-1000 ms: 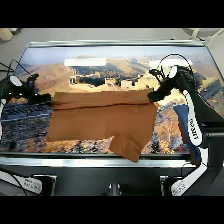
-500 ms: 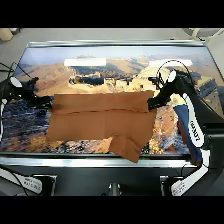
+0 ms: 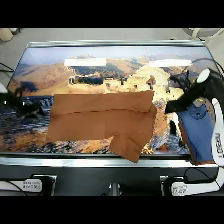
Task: Fold the shirts.
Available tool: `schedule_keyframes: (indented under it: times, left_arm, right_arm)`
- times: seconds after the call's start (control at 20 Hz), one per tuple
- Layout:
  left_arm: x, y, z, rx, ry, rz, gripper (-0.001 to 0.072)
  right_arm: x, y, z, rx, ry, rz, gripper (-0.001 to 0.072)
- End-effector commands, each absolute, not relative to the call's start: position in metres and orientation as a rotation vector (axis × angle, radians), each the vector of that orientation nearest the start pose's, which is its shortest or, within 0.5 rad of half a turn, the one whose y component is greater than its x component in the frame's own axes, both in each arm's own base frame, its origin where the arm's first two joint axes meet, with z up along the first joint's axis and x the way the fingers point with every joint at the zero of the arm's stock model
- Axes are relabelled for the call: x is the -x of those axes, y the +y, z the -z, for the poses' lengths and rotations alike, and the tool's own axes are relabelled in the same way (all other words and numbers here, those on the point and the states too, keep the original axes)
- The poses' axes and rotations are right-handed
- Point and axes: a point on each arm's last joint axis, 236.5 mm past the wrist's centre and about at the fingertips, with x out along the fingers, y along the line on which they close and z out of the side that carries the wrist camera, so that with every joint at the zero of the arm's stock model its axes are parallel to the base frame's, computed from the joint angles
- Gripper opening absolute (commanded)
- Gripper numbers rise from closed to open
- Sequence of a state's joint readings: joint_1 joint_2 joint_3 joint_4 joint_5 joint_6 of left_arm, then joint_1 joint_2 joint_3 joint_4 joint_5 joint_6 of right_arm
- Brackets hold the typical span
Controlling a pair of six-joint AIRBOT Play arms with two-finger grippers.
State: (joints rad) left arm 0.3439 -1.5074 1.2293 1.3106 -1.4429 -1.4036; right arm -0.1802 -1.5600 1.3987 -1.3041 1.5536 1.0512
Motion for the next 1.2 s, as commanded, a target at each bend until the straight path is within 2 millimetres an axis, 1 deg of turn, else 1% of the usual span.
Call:
schedule_keyframes:
  times: [0.0, 0.05, 0.15, 0.25, 0.35, 0.5, 0.55, 0.6, 0.65, 0.7, 0.75, 0.85, 0.95, 1.0, 1.15]
  left_arm:
    - [-0.254, 0.033, 0.084, 0.427, 1.644, 0.068, 0.0432]
    - [-0.242, 0.031, 0.092, 0.415, 1.629, 0.067, 0.0432]
    - [-0.232, 0.031, 0.101, 0.417, 1.615, 0.054, 0.0432]
    - [-0.23, 0.028, 0.106, 0.431, 1.628, 0.057, 0.0432]
    - [-0.232, 0.027, 0.109, 0.438, 1.63, 0.056, 0.0432]
    - [-0.245, 0.029, 0.113, 0.456, 1.58, 0.037, 0.0431]
    - [-0.251, 0.026, 0.112, 0.481, 1.557, 0.035, 0.0374]
    - [-0.256, 0.023, 0.111, 0.509, 1.536, 0.038, 0.0349]
    - [-0.261, 0.018, 0.11, 0.541, 1.521, 0.046, 0.0216]
    - [-0.262, 0.014, 0.109, 0.557, 1.516, 0.057, 0.008]
    - [-0.263, 0.012, 0.108, 0.567, 1.514, 0.061, 0.0024]
    - [-0.263, 0.012, 0.108, 0.568, 1.513, 0.06, 0.0024]
    - [-0.263, 0.012, 0.108, 0.568, 1.512, 0.06, 0.0024]
    - [-0.263, 0.012, 0.108, 0.568, 1.514, 0.061, 0.0024]
    - [-0.26, 0.01, 0.107, 0.575, 1.526, 0.07, 0.0024]
  right_arm:
    - [-0.31, 0.009, 0.039, -0.017, 1.604, -0.554, 0.0421]
    - [-0.301, 0.013, 0.043, -0.026, 1.608, -0.573, 0.0421]
    - [-0.294, 0.015, 0.047, -0.024, 1.618, -0.587, 0.042]
    - [-0.299, 0.014, 0.049, -0.013, 1.596, -0.579, 0.0419]
    - [-0.306, 0.012, 0.05, -0.007, 1.571, -0.564, 0.0418]
    - [-0.309, 0.011, 0.051, -0.004, 1.558, -0.556, 0.0418]
    - [-0.309, 0.011, 0.051, -0.004, 1.559, -0.556, 0.0418]
    - [-0.307, 0.012, 0.052, -0.003, 1.562, -0.562, 0.0423]
    - [-0.303, 0.02, 0.052, -0.021, 1.56, -0.601, 0.0434]
    - [-0.295, 0.032, 0.053, -0.059, 1.557, -0.653, 0.0471]
    - [-0.286, 0.047, 0.056, -0.117, 1.549, -0.697, 0.0484]
    - [-0.27, 0.066, 0.067, -0.216, 1.539, -0.706, 0.0484]
    - [-0.264, 0.077, 0.081, -0.281, 1.511, -0.674, 0.0482]
    - [-0.262, 0.086, 0.084, -0.319, 1.502, -0.678, 0.0481]
    - [-0.247, 0.106, 0.099, -0.287, 1.535, -0.692, 0.0481]
